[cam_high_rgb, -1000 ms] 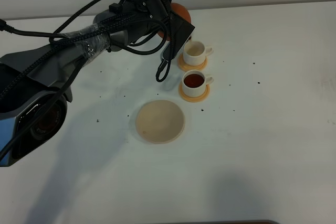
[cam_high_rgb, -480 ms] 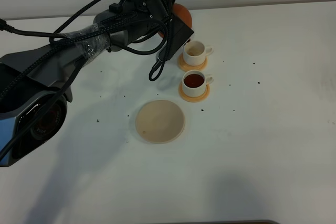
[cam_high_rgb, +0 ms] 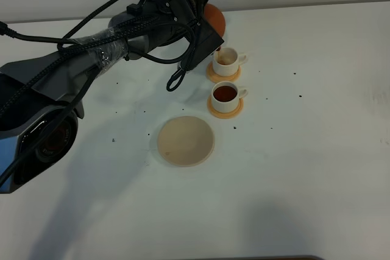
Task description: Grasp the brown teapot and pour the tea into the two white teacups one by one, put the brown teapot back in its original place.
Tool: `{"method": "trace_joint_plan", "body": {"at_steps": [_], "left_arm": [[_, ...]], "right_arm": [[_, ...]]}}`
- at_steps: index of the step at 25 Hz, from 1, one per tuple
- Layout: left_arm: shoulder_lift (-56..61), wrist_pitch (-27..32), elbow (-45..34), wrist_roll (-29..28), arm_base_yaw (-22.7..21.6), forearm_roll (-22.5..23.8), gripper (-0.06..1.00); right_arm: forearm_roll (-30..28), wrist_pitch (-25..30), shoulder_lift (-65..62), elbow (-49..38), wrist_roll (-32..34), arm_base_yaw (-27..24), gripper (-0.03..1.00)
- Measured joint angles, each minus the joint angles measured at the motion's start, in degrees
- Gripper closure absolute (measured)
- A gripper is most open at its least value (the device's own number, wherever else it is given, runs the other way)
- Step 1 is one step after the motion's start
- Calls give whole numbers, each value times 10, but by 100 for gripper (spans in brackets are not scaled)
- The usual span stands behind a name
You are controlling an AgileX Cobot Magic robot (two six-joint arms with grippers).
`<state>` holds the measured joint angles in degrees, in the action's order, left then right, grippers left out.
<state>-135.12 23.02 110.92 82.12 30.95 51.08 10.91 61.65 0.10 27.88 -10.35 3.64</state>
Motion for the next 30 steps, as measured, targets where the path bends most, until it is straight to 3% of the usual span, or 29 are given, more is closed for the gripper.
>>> {"method": "trace_joint_plan", "body": {"at_steps": [12,30], "left_arm": [[0,-19,0,38,0,-1,83],[-11,-39,0,52,0,-1,83]], "right_arm": [[0,0,0,0,0,0,73],[0,0,0,0,0,0,73]]}}
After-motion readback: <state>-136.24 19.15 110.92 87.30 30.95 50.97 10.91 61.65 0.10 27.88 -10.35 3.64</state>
